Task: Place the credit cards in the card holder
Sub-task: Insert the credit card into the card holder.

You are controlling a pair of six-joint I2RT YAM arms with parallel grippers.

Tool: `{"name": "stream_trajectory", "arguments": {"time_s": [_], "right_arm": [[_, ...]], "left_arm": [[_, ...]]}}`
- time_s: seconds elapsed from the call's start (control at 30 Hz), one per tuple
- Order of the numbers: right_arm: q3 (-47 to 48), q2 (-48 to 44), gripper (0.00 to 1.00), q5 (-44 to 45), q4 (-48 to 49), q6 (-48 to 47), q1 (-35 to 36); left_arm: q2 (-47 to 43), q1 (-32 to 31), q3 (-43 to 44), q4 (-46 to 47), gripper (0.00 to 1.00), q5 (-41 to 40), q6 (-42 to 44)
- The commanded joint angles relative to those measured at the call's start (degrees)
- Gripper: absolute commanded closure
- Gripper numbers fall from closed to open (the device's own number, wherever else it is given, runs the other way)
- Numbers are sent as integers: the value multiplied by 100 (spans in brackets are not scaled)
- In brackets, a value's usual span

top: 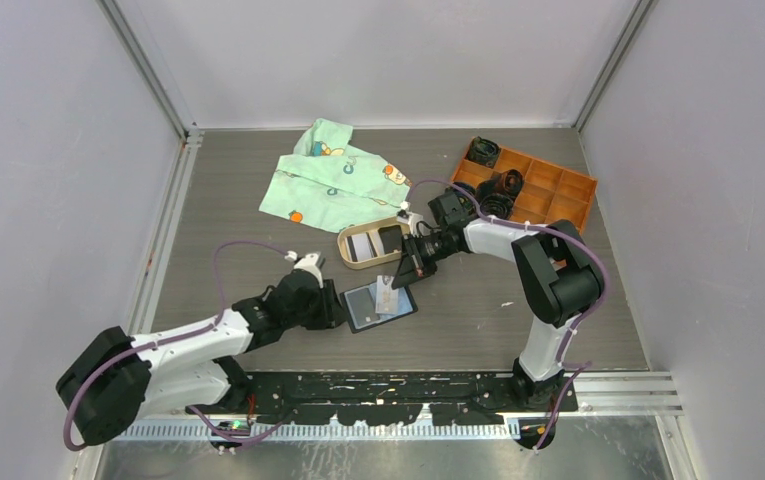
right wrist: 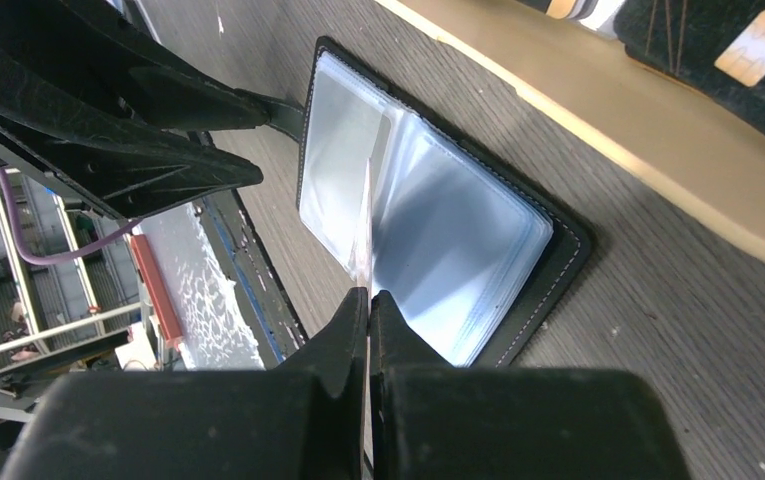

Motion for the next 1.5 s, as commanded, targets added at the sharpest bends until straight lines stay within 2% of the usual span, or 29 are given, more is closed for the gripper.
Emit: {"name": "stream_trajectory", "arguments": {"time_s": [0.0,0.63,1.1,1.47], "right_arm": [[207,-104,99,123,-102,-198,30],[234,165,99,149,-88,-56,182],[237,36,99,887,-188,9,179],[282,-62,99,841,-241,-112,186]], "left_arm": [[142,13,270,205,59,-46,-51],[988,29,686,232,59,12,159],[1356,211,862,189,61,85,316],[1549,236,964,196,64,179,367]]}}
